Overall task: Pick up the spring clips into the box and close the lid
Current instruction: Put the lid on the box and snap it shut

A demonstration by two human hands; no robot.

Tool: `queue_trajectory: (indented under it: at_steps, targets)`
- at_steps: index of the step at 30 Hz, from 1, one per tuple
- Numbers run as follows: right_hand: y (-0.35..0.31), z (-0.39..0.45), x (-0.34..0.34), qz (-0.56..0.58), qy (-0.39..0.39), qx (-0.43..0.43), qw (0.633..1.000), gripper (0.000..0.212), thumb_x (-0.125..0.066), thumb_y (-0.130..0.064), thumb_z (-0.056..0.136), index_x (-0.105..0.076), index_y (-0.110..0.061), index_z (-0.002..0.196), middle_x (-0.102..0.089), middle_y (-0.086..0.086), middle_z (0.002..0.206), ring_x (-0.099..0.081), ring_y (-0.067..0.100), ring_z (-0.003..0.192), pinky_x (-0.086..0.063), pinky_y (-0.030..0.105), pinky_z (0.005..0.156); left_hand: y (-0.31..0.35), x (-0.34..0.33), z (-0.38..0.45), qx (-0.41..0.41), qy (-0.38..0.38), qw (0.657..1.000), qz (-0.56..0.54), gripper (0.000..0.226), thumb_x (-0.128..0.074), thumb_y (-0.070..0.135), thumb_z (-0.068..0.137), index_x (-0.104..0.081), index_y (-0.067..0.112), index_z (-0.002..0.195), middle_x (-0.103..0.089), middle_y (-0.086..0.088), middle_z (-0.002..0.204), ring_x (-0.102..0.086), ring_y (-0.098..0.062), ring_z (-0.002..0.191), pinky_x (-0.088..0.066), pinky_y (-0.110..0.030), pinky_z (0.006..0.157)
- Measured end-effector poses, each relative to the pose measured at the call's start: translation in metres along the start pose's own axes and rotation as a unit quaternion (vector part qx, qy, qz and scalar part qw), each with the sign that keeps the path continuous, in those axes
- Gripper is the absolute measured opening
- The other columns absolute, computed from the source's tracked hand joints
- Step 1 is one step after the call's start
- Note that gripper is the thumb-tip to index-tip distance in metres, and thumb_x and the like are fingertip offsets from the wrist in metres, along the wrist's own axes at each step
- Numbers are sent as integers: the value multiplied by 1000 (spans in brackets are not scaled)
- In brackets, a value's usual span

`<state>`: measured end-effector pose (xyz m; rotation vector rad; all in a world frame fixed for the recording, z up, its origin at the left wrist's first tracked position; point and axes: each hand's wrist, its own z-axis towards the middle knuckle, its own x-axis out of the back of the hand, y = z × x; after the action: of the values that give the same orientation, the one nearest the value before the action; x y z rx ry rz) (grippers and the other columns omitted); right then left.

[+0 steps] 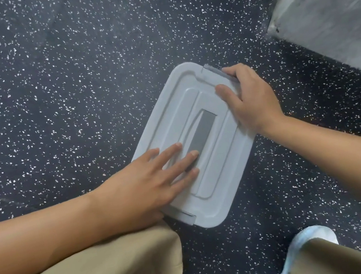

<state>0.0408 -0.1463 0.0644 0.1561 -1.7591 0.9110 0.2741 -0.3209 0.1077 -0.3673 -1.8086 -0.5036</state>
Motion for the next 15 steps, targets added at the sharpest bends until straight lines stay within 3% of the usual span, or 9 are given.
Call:
queue_trajectory:
  at_steps: [7,11,15]
  targets:
    - [-1,-4,-1,21,45,30,998,29,-57,-40,97,-58,-14,112,-57,-2,105,-59,19,91,-50,40,75,-7,0,1,-11,-13,1000,-3,105,-73,67,65,-47,10,148,-38,-16,158,-43,-44,138,-51,-52,96]
    - [2,-1,-2,47,43,33,997,30,-57,-40,96,-56,-15,113,-58,0,108,-62,19,96,-51,40,74,-22,-1,6,-40,-15,999,-8,108,-63,80,67,-46,13,150,-37,-10,160,-43,-39,139,-56,-50,90]
    - [5,0,-3,58,46,35,997,31,-57,-40,96,-56,-15,114,-58,-2,109,-59,15,96,-48,37,73,-27,-6,9,-61,14,998,-19,97,-50,81,79,-47,14,149,-38,-8,159,-47,-39,136,-48,-49,94]
